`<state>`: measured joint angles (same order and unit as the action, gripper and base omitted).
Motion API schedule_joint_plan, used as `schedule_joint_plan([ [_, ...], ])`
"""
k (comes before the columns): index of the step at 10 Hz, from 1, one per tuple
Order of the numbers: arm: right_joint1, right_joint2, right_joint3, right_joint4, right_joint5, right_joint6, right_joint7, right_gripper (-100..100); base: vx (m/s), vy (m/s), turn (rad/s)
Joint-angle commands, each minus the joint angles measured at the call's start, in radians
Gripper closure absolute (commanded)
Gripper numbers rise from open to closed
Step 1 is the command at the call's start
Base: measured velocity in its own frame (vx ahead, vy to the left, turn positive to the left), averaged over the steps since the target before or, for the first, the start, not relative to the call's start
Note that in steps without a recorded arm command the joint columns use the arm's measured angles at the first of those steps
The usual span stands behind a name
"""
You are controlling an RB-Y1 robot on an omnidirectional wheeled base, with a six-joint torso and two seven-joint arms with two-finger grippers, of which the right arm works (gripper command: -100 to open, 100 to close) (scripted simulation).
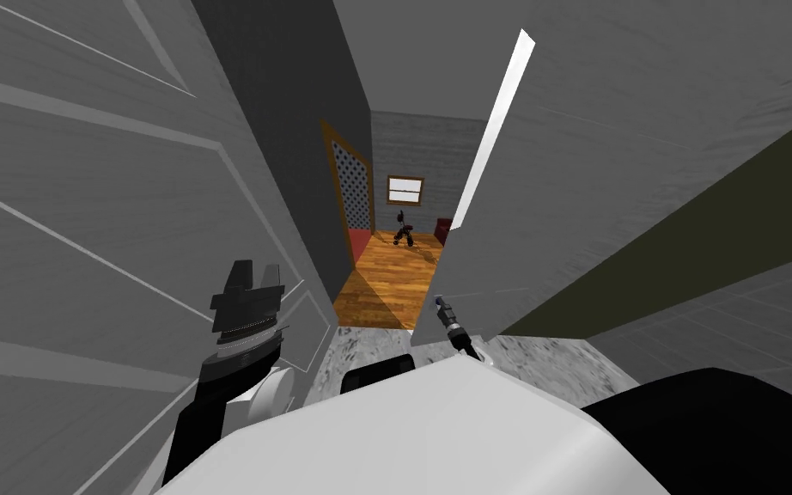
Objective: Pull the door open
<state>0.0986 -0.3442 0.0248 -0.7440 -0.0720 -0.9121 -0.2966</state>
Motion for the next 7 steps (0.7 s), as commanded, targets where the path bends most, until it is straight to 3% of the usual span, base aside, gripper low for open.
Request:
schedule_joint_plan([
  [1, 0.011, -0.014, 0.012, -0.011, 0.006, -0.010, -0.017, 100, -0.180, -0.046, 0.085],
  [2, 0.007, -0.007, 0.008, -0.004, 0.004, -0.007, -0.009, 100, -0.076, -0.014, 0.017],
  [3, 0.032, -0.025, 0.026, -0.006, 0.014, -0.038, -0.030, 100, -0.141, -0.044, 0.117],
  [4, 0.039, -0.030, 0.030, -0.007, 0.016, -0.048, -0.036, 100, -0.192, -0.047, 0.115],
  [7, 0.085, -0.068, 0.060, -0.013, 0.032, -0.111, -0.074, 100, -0.192, -0.060, 0.098],
])
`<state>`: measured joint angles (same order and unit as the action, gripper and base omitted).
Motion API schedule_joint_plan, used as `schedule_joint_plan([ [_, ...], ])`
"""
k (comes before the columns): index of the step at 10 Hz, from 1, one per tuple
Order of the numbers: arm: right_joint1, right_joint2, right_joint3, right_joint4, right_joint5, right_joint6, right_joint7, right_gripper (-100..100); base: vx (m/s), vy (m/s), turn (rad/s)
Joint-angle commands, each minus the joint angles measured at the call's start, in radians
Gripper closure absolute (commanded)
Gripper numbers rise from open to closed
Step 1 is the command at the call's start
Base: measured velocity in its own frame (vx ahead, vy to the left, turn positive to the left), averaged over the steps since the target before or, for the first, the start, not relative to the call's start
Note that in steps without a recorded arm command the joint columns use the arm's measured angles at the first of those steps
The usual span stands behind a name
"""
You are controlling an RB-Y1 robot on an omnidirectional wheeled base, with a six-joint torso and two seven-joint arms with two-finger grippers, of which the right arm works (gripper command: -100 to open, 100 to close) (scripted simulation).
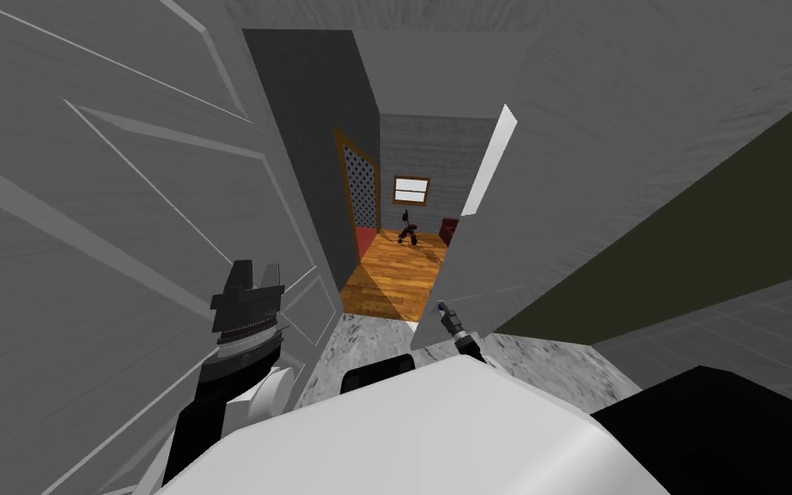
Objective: Pull the door open
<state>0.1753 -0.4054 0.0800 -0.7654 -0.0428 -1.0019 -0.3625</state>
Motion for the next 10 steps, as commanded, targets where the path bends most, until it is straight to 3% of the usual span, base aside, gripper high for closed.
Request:
schedule_joint_plan([
  [1, 0.015, -0.013, 0.009, 0.007, 0.005, -0.031, -0.014, 100, -0.174, -0.043, 0.071],
  [3, 0.037, -0.031, 0.023, 0.004, 0.013, -0.062, -0.032, 100, -0.159, -0.037, 0.062],
  [4, 0.029, -0.026, 0.022, 0.010, 0.012, -0.051, -0.028, 100, -0.071, -0.005, 0.001],
  [5, 0.044, -0.038, 0.030, 0.027, 0.015, -0.089, -0.039, 100, -0.170, -0.066, 0.188],
  [10, 0.072, -0.066, 0.047, 0.059, 0.020, -0.169, -0.059, 100, -0.189, -0.064, 0.150],
])
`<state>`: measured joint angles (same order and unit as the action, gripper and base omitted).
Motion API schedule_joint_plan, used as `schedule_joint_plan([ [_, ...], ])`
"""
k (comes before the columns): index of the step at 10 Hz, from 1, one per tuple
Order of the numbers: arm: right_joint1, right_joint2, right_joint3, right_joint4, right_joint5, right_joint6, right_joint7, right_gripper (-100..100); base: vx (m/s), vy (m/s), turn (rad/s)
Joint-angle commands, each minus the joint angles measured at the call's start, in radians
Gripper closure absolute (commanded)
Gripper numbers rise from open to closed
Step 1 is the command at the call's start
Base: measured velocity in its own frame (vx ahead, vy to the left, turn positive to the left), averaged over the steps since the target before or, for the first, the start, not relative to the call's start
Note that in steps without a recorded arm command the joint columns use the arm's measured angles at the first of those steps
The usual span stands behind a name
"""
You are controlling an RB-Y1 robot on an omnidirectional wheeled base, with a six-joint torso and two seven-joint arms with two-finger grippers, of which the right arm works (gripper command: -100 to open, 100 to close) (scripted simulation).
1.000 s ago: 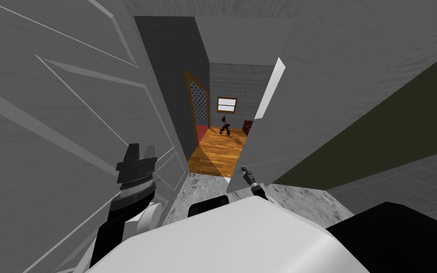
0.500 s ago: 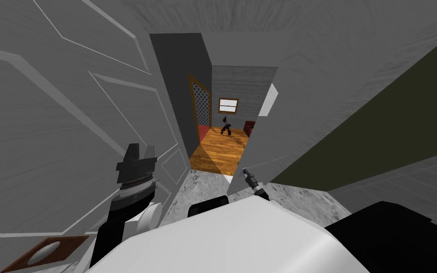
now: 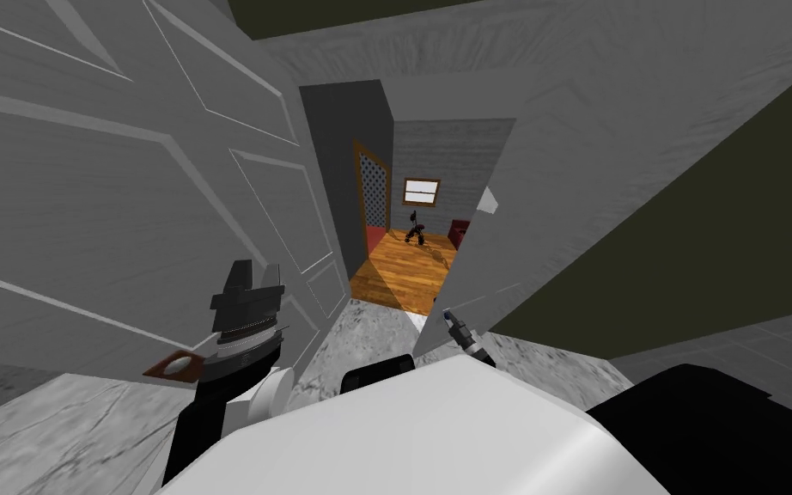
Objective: Pull the door open
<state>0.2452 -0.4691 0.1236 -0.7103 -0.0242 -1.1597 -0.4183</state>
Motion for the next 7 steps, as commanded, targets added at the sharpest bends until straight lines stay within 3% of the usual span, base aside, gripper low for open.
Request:
schedule_joint_plan([
  [1, 0.009, -0.009, 0.007, 0.011, 0.002, -0.030, -0.008, 100, -0.144, -0.089, 0.119],
  [3, 0.022, -0.022, 0.014, 0.026, 0.004, -0.067, -0.018, 100, -0.204, -0.078, 0.163],
  [7, -0.005, 0.004, 0.030, -0.001, 0.002, -0.009, 0.007, 100, -0.166, -0.049, 0.064],
])
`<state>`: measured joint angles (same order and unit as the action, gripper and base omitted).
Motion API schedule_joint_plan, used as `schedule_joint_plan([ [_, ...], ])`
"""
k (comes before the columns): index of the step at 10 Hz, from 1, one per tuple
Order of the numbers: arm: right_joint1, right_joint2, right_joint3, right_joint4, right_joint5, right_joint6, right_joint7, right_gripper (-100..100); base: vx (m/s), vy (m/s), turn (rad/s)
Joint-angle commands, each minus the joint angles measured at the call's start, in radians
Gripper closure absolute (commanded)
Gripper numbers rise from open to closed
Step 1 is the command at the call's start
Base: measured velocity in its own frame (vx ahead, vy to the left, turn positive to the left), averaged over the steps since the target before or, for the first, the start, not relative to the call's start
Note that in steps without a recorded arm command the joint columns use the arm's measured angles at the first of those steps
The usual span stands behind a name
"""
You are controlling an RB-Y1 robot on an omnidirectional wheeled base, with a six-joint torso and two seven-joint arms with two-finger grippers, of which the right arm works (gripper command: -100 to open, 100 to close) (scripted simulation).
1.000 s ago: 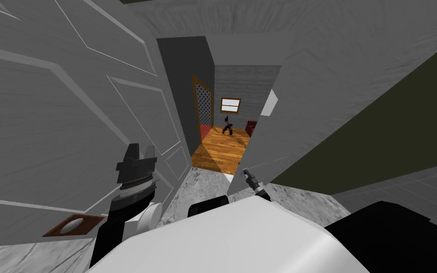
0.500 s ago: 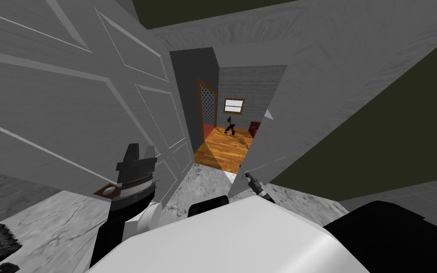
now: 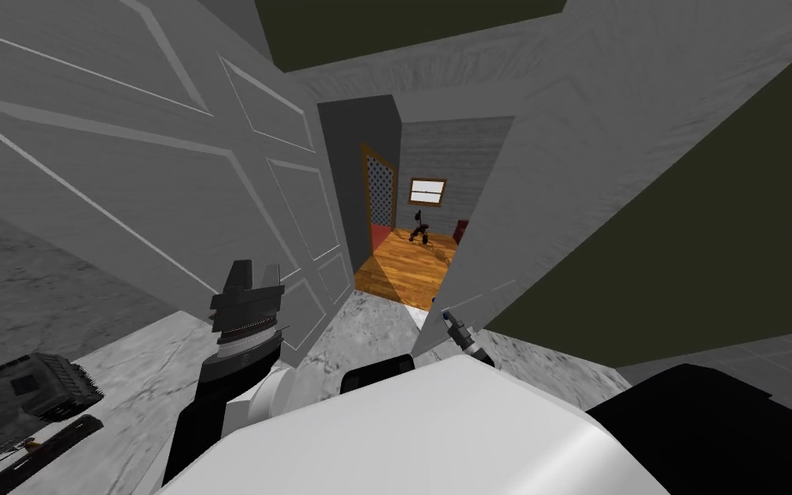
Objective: Pull the door open
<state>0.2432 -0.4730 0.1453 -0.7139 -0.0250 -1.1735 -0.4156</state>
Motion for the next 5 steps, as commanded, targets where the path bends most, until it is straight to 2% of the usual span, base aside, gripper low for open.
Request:
schedule_joint_plan([
  [1, -0.011, 0.016, 0.014, -0.011, 0.001, 0.027, 0.013, 100, -0.211, -0.060, 0.073],
  [3, -0.025, 0.028, 0.024, -0.031, -0.002, 0.059, 0.027, 100, -0.238, -0.071, 0.072],
  [4, -0.035, 0.038, 0.032, -0.047, -0.004, 0.086, 0.039, 100, -0.230, -0.094, 0.094],
  [5, -0.039, 0.042, 0.034, -0.053, -0.005, 0.095, 0.042, 100, -0.209, -0.069, 0.077],
])
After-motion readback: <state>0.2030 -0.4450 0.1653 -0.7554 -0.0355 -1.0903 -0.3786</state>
